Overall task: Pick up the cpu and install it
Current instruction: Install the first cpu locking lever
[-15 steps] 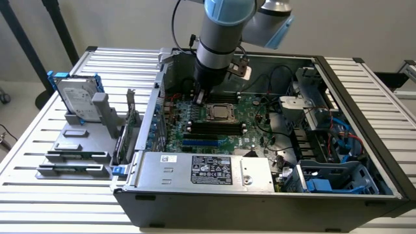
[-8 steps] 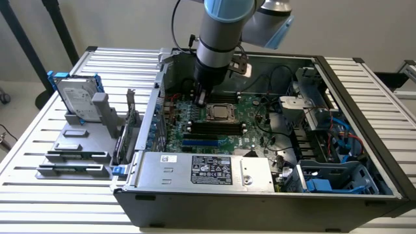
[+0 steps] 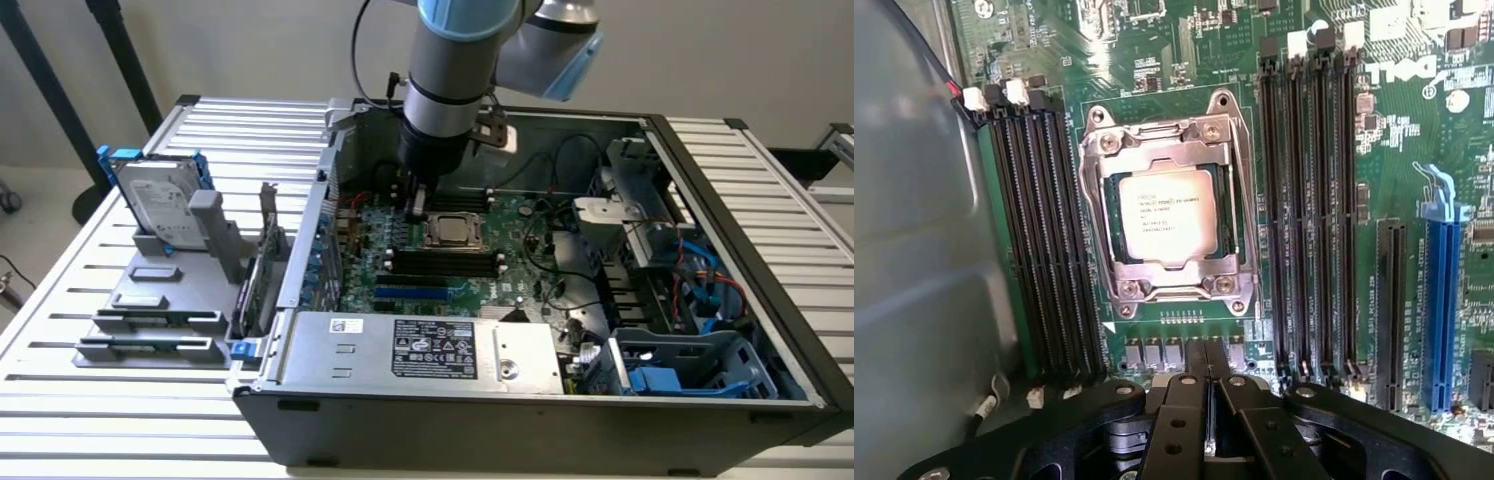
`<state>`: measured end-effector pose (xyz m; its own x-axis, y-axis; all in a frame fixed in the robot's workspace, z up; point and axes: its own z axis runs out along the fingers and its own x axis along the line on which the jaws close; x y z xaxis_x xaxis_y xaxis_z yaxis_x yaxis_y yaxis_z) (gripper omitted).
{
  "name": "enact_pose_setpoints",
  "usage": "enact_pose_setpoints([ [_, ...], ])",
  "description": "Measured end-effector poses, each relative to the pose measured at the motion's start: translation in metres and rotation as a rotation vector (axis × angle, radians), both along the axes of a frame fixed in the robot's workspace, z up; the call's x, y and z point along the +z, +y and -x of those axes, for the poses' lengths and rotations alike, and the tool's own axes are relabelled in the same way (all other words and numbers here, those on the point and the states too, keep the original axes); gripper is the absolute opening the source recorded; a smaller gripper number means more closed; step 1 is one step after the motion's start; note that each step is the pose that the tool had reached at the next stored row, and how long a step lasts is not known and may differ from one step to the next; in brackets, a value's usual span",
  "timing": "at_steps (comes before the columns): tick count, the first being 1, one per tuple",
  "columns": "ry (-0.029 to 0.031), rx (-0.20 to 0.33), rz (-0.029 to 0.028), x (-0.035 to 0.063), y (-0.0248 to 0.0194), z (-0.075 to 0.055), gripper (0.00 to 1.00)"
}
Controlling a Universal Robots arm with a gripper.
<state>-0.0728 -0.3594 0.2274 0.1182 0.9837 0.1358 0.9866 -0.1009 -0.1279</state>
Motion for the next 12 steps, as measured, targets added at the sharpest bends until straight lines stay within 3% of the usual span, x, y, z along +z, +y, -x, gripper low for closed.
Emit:
enact_pose_setpoints([
  [6,-0.0108,0.059,0.0012,0.0004,0.0001,0.0,0.11],
  [12,-0.0312,0.107,0.0015,0.0011,0.0001,0.0,0.11],
])
